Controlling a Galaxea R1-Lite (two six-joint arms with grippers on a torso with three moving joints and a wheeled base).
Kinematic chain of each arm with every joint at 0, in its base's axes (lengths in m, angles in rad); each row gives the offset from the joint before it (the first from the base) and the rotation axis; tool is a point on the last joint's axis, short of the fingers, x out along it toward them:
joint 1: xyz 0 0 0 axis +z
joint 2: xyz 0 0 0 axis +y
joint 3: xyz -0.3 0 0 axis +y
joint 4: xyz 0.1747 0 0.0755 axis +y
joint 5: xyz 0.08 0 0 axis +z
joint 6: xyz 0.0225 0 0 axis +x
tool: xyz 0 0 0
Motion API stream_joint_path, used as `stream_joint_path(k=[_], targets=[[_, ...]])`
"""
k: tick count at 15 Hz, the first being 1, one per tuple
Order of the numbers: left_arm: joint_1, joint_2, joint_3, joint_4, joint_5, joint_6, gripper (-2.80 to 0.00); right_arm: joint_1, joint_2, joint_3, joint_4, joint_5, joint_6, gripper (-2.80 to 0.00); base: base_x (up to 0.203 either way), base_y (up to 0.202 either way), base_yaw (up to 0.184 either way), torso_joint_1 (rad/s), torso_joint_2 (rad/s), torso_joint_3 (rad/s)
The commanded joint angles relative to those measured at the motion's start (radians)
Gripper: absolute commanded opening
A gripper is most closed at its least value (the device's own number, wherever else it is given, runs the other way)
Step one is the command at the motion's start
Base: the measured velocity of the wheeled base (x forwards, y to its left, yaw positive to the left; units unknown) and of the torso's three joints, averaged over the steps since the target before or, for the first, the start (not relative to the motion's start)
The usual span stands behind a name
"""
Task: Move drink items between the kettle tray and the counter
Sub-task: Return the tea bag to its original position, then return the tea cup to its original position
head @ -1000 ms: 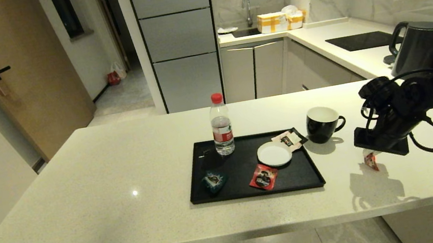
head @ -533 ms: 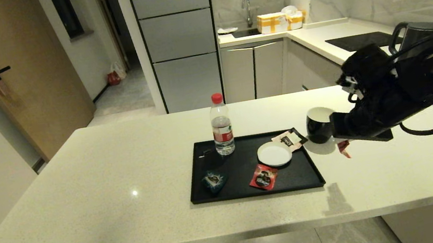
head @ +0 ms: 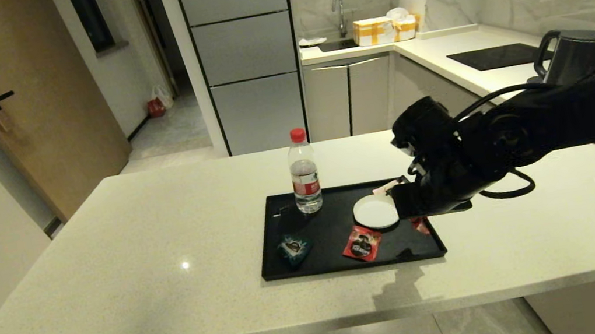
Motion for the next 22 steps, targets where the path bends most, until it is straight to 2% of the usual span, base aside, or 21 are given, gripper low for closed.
stream_joint_path(k=[1, 7, 8, 14, 18, 22], targets=[[0.0, 0.0, 0.0, 0.0, 0.0, 0.0, -2.8, 0.0, 0.079, -0.006, -0.016, -0.001, 0.003, -2.8, 0.0, 0.0, 0.0, 0.0, 0.0, 0.0], [0.0, 0.0, 0.0, 0.0, 0.0, 0.0, -2.8, -0.022, 0.152, -0.014, -0.044, -0.006, 0.008, -2.8, 0.0, 0.0, 0.0, 0.0, 0.0, 0.0], [0.0, 0.0, 0.0, 0.0, 0.0, 0.0, -2.8, -0.027, 0.154, -0.012, -0.047, -0.006, 0.009, 0.0, 0.0, 0.0, 0.0, 0.0, 0.0, 0.0], [0.0, 0.0, 0.0, 0.0, 0.0, 0.0, -2.8, -0.028, 0.108, 0.008, -0.056, -0.001, 0.011, 0.0, 0.0, 0.0, 0.0, 0.0, 0.0, 0.0], [0.0, 0.0, 0.0, 0.0, 0.0, 0.0, -2.8, -0.029, -0.023, 0.054, -0.052, 0.001, 0.027, 0.0, 0.0, 0.0, 0.0, 0.0, 0.0, 0.0], [0.0, 0.0, 0.0, 0.0, 0.0, -0.001, -2.8, -0.028, -0.298, 0.137, -0.013, 0.007, 0.08, 0.0, 0.0, 0.0, 0.0, 0.0, 0.0, 0.0]])
